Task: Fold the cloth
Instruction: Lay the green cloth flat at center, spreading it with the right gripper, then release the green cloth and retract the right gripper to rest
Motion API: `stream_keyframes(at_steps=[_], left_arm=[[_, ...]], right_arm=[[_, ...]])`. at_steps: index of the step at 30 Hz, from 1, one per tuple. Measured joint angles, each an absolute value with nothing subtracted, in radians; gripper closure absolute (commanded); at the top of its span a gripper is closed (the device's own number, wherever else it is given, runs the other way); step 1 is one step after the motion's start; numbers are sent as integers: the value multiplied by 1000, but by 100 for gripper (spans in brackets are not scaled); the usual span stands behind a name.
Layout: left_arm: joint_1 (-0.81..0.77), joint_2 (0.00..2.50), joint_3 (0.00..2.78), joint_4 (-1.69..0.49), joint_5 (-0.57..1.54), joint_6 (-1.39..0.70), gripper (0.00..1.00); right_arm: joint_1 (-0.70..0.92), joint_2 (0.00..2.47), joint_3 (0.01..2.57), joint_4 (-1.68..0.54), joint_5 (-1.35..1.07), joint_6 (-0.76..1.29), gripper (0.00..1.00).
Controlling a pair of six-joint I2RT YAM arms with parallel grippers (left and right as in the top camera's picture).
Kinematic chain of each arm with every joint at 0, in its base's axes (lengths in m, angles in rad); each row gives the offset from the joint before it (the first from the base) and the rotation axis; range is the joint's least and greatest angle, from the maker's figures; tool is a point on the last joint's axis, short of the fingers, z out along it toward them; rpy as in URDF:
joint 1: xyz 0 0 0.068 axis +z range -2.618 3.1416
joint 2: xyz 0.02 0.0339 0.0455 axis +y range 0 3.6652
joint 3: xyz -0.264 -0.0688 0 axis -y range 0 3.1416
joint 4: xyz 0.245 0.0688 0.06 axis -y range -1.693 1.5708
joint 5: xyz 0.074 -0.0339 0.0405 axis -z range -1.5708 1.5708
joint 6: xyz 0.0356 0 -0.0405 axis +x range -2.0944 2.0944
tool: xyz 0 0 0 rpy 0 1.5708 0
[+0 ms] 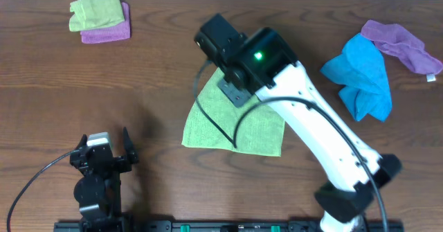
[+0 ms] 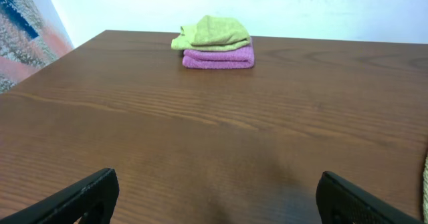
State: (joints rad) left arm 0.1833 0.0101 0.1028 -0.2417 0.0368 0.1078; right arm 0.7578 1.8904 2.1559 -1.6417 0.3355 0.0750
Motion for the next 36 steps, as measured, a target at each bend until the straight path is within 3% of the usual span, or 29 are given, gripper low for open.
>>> stream_keyframes(at_steps=[7,19,20,21,23,27,36], left_arm=[[183,10,103,-242,37,108,5],[183,10,103,-242,37,108,5],[184,10,103,-242,37,108,4],[183,10,103,-242,37,108,5],[183,10,103,-242,37,108,5],[183,10,103,-242,37,108,5],[183,10,103,-239,49,97,5]], right_arm=[[819,1673,1840,-1647,427,268,98],[878,1055,1380,-1644,404,493,97],[879,999,1355,-1642,397,501,85],[879,937,1337,-1645,390,510,60],[879,846,1328,-1652,380,516,33],[879,689,1328,-1657,364,518,1],[879,580,1327,-1655,286,513,1]])
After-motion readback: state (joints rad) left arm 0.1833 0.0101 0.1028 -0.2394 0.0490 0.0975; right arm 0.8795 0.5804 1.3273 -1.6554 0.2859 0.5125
